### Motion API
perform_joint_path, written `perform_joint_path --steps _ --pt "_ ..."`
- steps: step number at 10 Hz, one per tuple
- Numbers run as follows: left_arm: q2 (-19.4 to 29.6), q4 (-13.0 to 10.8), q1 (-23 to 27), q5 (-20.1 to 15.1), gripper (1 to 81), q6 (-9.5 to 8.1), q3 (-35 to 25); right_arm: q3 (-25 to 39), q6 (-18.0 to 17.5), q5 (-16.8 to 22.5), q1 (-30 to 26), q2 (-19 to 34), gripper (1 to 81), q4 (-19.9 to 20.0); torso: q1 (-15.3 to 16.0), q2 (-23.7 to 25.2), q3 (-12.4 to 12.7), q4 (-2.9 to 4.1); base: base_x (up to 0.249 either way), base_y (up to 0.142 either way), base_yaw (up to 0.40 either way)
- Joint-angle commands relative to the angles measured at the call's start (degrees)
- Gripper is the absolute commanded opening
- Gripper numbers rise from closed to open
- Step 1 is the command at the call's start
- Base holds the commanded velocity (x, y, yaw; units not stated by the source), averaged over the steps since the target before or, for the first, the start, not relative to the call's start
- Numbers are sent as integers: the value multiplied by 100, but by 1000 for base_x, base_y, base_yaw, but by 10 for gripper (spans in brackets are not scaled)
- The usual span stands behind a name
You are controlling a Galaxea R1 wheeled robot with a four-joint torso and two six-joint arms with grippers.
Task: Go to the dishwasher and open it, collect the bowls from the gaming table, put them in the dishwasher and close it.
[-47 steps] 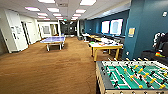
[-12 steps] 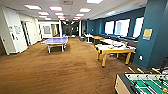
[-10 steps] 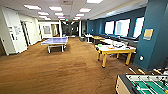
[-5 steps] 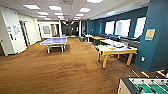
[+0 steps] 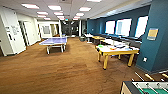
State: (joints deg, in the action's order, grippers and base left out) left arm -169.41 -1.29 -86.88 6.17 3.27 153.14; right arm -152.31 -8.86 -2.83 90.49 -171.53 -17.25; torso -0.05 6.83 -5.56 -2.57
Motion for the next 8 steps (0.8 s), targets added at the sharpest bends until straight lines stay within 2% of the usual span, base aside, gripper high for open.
perform_joint_path --steps 1,8 --pt "47 -20 316 -248 811 42 6 27 7 274 -299 20 811 -42 5 0 0 0 150 0 0" --pt "39 -11 316 -248 811 42 6 27 7 274 -281 11 811 -33 5 0 0 0 150 0 0"
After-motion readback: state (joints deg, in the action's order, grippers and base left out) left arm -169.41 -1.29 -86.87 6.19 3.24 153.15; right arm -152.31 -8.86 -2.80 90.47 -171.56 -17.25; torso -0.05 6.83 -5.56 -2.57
